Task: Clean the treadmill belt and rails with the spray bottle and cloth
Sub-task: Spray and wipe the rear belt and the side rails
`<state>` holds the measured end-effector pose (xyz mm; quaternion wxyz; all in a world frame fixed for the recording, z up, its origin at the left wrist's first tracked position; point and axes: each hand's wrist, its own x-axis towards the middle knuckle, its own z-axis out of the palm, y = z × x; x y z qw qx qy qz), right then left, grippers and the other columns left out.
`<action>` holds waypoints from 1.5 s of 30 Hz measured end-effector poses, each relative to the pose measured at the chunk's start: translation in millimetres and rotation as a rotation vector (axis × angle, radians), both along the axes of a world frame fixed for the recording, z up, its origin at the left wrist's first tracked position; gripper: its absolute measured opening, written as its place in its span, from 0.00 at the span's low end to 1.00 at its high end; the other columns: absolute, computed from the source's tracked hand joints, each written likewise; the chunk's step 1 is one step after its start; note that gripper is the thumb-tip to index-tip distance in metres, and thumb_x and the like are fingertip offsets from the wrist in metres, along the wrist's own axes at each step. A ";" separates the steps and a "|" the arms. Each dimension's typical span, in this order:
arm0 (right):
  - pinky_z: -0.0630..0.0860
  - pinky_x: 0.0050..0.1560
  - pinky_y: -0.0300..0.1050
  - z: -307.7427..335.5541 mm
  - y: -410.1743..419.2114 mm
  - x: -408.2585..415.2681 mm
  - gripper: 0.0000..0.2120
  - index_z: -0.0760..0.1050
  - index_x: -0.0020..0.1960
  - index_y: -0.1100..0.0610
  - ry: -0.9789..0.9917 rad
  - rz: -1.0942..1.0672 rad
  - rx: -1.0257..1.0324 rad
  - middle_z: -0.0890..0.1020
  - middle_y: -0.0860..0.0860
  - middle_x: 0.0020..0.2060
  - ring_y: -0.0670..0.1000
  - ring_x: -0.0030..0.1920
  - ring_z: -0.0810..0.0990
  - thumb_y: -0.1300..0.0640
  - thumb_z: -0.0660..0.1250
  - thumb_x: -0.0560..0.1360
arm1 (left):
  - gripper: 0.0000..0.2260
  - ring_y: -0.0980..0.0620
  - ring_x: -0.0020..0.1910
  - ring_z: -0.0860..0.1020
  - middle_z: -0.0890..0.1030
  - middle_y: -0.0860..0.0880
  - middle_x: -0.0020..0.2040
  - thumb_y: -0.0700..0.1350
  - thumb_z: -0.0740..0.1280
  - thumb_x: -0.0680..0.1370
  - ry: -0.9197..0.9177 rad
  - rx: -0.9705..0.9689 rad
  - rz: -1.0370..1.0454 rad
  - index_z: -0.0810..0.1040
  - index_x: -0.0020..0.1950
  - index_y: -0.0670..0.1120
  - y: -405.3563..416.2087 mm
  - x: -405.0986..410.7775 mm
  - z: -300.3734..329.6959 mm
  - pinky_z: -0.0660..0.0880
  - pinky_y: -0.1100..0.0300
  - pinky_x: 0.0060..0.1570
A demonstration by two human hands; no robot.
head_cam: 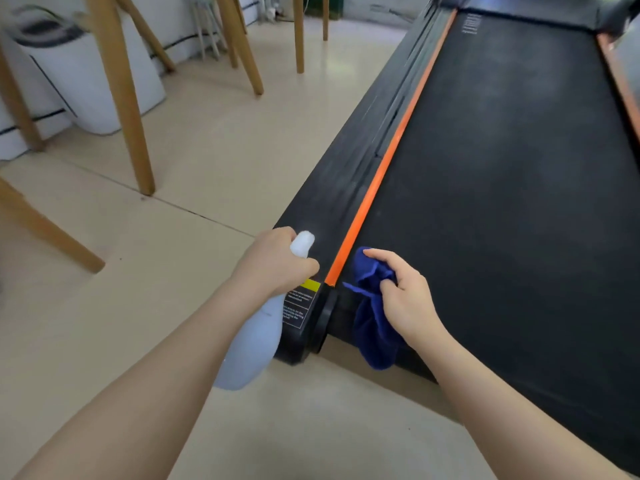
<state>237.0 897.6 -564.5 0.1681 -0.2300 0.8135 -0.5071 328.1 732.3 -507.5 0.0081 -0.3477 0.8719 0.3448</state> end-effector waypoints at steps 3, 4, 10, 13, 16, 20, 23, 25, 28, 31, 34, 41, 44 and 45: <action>0.65 0.58 0.33 -3.7 -16.8 2.9 0.27 0.75 0.61 0.53 0.156 0.053 0.047 0.75 0.44 0.56 0.45 0.57 0.72 0.74 0.54 0.71 | 0.23 0.47 0.46 0.74 0.78 0.48 0.48 0.52 0.58 0.60 0.031 0.058 0.011 0.75 0.52 0.46 -22.4 1.8 4.1 0.73 0.53 0.48; 0.64 0.60 0.33 -5.2 -24.1 1.1 0.27 0.74 0.63 0.54 0.207 0.086 0.067 0.74 0.45 0.57 0.47 0.59 0.72 0.75 0.54 0.71 | 0.23 0.48 0.47 0.74 0.77 0.49 0.48 0.52 0.59 0.61 0.037 0.064 0.003 0.76 0.53 0.46 -28.6 2.1 4.3 0.72 0.54 0.47; 0.68 0.59 0.44 -7.5 -96.3 -4.1 0.24 0.75 0.63 0.60 0.657 0.516 0.168 0.77 0.59 0.55 0.58 0.55 0.72 0.65 0.55 0.69 | 0.12 0.53 0.42 0.71 0.71 0.57 0.41 0.45 0.67 0.72 0.094 0.062 0.059 0.71 0.54 0.46 -69.3 -7.4 -8.0 0.64 0.66 0.34; 0.67 0.63 0.50 -29.7 -119.7 -14.5 0.28 0.71 0.68 0.55 0.720 0.780 0.370 0.76 0.56 0.57 0.57 0.58 0.73 0.55 0.52 0.69 | 0.13 0.51 0.43 0.72 0.73 0.54 0.43 0.46 0.67 0.72 0.057 0.022 0.050 0.72 0.55 0.46 -92.8 -10.9 -15.8 0.65 0.64 0.35; 0.63 0.66 0.55 -38.9 -136.0 -43.7 0.29 0.72 0.67 0.54 0.728 0.773 0.455 0.76 0.58 0.60 0.60 0.62 0.74 0.55 0.51 0.68 | 0.11 0.52 0.40 0.72 0.74 0.53 0.41 0.45 0.67 0.72 0.050 0.042 0.069 0.72 0.52 0.46 -108.0 -11.1 -22.7 0.65 0.63 0.35; 0.66 0.65 0.53 -35.2 -159.4 -97.5 0.28 0.69 0.69 0.55 0.685 0.599 0.482 0.73 0.61 0.63 0.62 0.64 0.71 0.57 0.50 0.71 | 0.09 0.53 0.38 0.71 0.75 0.52 0.41 0.44 0.67 0.72 0.045 0.077 0.065 0.72 0.50 0.46 -119.0 -22.2 -32.8 0.66 0.60 0.35; 0.60 0.67 0.44 -32.9 -177.0 -133.2 0.25 0.65 0.72 0.49 0.638 0.458 0.528 0.64 0.56 0.72 0.56 0.71 0.61 0.64 0.54 0.77 | 0.08 0.55 0.38 0.72 0.75 0.52 0.40 0.43 0.67 0.71 0.076 0.079 0.053 0.71 0.48 0.48 -126.6 -34.7 -43.8 0.66 0.59 0.34; 0.63 0.65 0.45 -34.0 -190.9 -151.5 0.25 0.65 0.72 0.46 0.605 0.357 0.563 0.62 0.52 0.73 0.54 0.72 0.59 0.64 0.54 0.78 | 0.09 0.56 0.37 0.72 0.75 0.52 0.40 0.43 0.67 0.71 0.095 0.074 0.023 0.71 0.48 0.49 -127.4 -37.4 -52.7 0.65 0.59 0.33; 0.68 0.61 0.48 -35.5 -208.6 -173.6 0.26 0.66 0.70 0.45 0.598 0.236 0.562 0.65 0.49 0.71 0.52 0.71 0.61 0.65 0.53 0.77 | 0.10 0.55 0.38 0.73 0.76 0.52 0.41 0.47 0.66 0.69 0.113 0.060 0.017 0.70 0.48 0.51 -127.7 -35.4 -64.8 0.65 0.59 0.33; 0.68 0.57 0.48 -35.1 -211.6 -167.3 0.26 0.68 0.69 0.44 0.638 0.256 0.605 0.66 0.49 0.70 0.53 0.70 0.63 0.66 0.54 0.76 | 0.10 0.51 0.40 0.74 0.77 0.51 0.41 0.48 0.67 0.68 0.103 0.079 0.046 0.70 0.47 0.51 -129.2 -30.2 -71.7 0.68 0.57 0.35; 0.70 0.56 0.45 -36.2 -198.0 -129.8 0.25 0.75 0.64 0.47 0.651 0.397 0.489 0.71 0.48 0.67 0.53 0.66 0.67 0.66 0.54 0.74 | 0.15 0.46 0.41 0.75 0.77 0.51 0.41 0.52 0.62 0.62 0.076 0.077 0.032 0.69 0.46 0.51 -126.1 -25.7 -71.4 0.71 0.54 0.40; 0.63 0.67 0.46 -38.2 -138.3 -58.3 0.27 0.77 0.62 0.53 0.514 0.867 0.315 0.74 0.56 0.63 0.56 0.65 0.70 0.58 0.48 0.69 | 0.09 0.48 0.39 0.75 0.77 0.52 0.40 0.48 0.67 0.67 0.024 0.067 0.029 0.67 0.42 0.53 -116.3 5.4 -65.9 0.70 0.56 0.36; 0.59 0.63 0.36 -40.7 -153.6 -80.1 0.25 0.77 0.62 0.56 0.586 0.670 0.336 0.75 0.59 0.62 0.60 0.63 0.72 0.65 0.52 0.70 | 0.12 0.47 0.38 0.75 0.76 0.50 0.39 0.52 0.64 0.63 -0.021 0.071 0.003 0.68 0.44 0.52 -113.1 26.0 -61.6 0.71 0.56 0.37; 0.60 0.61 0.36 -40.2 -160.4 -83.9 0.25 0.77 0.63 0.56 0.580 0.573 0.351 0.75 0.58 0.62 0.60 0.63 0.71 0.66 0.53 0.70 | 0.13 0.46 0.38 0.75 0.76 0.50 0.39 0.53 0.63 0.62 -0.034 0.075 -0.004 0.69 0.44 0.51 -110.9 32.9 -59.7 0.71 0.56 0.36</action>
